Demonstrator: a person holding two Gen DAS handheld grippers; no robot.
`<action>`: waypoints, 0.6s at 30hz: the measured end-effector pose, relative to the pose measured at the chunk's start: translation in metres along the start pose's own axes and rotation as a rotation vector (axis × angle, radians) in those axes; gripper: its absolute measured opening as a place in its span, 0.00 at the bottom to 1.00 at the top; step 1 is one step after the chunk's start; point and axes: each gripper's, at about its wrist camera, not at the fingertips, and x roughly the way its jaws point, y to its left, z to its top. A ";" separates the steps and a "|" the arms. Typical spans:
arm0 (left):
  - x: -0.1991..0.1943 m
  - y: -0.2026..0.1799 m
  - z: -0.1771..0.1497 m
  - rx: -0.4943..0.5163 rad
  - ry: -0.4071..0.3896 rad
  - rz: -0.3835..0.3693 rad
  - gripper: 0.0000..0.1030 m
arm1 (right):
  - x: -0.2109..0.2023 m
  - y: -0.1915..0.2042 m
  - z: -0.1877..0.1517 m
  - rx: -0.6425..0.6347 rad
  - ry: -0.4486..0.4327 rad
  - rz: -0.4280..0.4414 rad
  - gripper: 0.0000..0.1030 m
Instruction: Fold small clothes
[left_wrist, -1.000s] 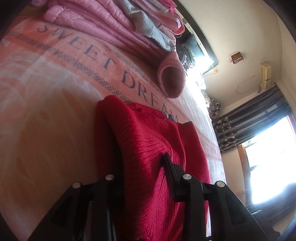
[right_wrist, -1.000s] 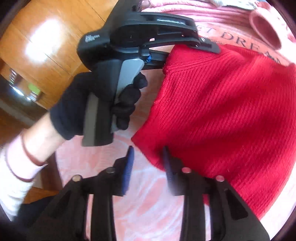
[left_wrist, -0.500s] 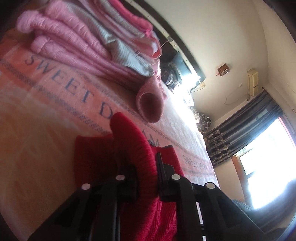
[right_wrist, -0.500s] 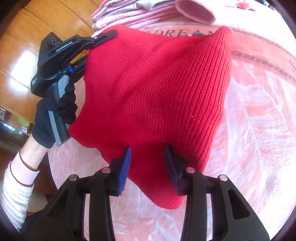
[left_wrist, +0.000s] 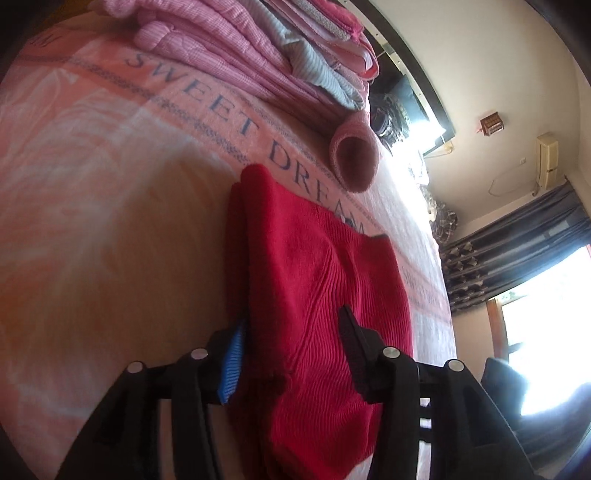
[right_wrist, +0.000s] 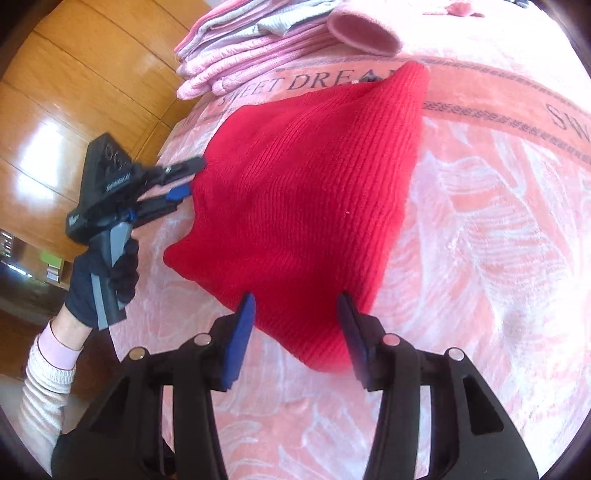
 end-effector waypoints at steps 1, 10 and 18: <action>-0.006 -0.001 -0.013 -0.003 0.007 -0.015 0.50 | -0.002 -0.003 -0.001 0.020 0.001 -0.008 0.48; 0.004 -0.005 -0.067 -0.012 0.117 0.016 0.42 | 0.021 -0.022 -0.002 0.145 0.099 0.046 0.29; -0.001 0.005 -0.082 0.029 0.141 0.072 0.20 | 0.013 -0.025 -0.013 0.102 0.120 -0.029 0.12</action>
